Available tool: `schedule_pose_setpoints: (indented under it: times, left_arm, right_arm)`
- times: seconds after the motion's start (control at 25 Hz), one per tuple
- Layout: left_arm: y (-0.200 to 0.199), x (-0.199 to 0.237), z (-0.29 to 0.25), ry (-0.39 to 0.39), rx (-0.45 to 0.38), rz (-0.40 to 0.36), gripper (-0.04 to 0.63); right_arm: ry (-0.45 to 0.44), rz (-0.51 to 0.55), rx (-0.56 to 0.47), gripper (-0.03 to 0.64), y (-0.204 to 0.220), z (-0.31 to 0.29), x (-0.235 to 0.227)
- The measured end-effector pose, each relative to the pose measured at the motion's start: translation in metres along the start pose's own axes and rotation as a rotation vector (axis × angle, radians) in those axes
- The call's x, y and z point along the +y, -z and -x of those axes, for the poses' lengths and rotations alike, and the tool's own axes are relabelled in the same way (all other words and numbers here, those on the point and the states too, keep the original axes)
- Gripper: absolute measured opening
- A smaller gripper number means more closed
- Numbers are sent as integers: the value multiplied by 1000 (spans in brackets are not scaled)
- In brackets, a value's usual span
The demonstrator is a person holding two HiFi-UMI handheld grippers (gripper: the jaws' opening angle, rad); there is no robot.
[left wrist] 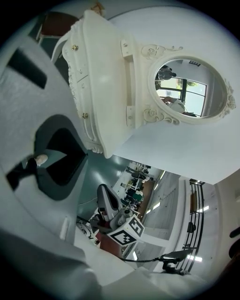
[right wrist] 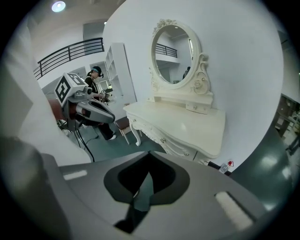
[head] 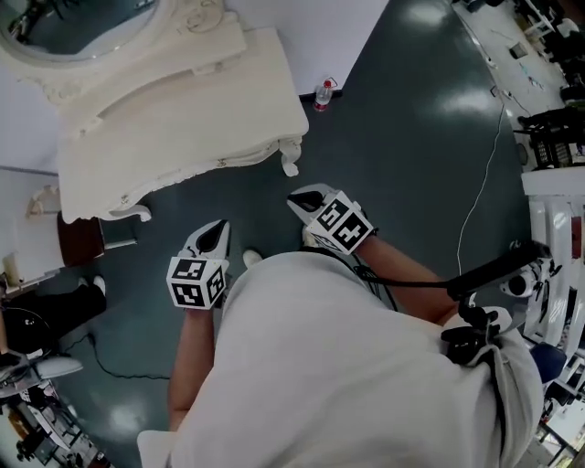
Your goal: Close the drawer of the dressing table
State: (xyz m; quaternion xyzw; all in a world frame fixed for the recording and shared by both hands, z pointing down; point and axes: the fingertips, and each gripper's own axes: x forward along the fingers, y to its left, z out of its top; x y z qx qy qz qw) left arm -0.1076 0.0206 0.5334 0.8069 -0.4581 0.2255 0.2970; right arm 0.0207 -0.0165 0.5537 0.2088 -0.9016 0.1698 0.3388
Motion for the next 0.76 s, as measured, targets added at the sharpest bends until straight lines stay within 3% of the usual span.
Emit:
schedule_pose_setpoints:
  times: [0.52,0.76]
  left_arm:
    - [53,60,75,-17,-32,32,3]
    - [88,85,108,7,-8,36,3]
  right_arm:
    - [1,47,24,0,-24,-48,85]
    - [43,-2,42,0,-21,-64,119]
